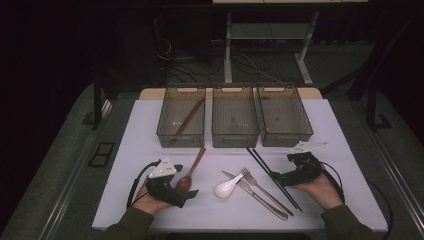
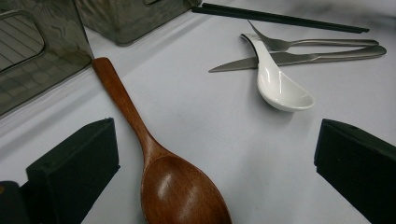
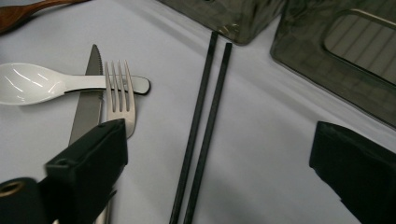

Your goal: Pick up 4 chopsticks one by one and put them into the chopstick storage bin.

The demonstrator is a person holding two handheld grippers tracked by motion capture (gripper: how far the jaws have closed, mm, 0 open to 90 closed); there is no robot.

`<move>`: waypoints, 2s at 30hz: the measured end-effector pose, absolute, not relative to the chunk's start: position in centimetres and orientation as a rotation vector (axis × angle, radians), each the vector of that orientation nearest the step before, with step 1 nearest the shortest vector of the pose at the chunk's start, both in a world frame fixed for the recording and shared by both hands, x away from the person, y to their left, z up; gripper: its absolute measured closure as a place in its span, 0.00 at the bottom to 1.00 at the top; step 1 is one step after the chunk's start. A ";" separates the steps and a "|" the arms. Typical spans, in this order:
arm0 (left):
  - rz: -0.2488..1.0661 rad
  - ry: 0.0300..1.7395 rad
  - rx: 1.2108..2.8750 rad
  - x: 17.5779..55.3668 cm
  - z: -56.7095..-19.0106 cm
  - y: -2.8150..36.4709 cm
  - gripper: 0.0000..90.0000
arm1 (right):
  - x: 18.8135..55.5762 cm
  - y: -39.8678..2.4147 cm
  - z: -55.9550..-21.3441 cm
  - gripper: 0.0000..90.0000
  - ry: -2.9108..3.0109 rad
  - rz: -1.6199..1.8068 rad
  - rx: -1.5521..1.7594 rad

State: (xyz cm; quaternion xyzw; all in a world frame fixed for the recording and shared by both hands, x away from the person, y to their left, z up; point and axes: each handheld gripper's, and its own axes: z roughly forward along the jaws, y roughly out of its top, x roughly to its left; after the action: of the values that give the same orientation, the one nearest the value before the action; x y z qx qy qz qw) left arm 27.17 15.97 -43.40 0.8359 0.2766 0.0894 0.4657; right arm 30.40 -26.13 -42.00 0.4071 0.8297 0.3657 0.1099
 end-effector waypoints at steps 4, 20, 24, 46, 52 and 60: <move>0.219 0.680 2.052 27.2 -43.4 16.0 0.00 | 31.0 -25.6 -42.2 0.15 2.461 1.072 1.195; 0.222 0.678 2.054 27.2 -43.4 16.1 0.00 | 32.0 -25.2 -42.5 0.54 2.497 1.028 1.225; 0.223 0.678 2.053 27.2 -43.4 16.1 0.00 | 31.8 -25.2 -42.5 0.61 2.515 1.009 1.230; 0.227 0.682 2.057 27.2 -43.4 16.1 0.00 | 31.6 -25.0 -43.3 0.87 2.588 0.909 1.210; 0.227 0.676 2.060 27.2 -43.4 16.1 0.00 | 31.5 -24.9 -43.3 0.88 2.599 0.895 1.201; 0.226 0.673 2.064 27.2 -43.4 16.1 0.00 | 31.4 -24.5 -43.6 0.90 2.618 0.857 1.187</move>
State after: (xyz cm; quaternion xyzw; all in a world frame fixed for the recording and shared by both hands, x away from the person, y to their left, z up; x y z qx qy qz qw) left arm 27.19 16.06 -43.43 0.8390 0.2736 0.0919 0.4613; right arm 31.39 -24.53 -43.63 0.3947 0.8707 0.2849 0.0710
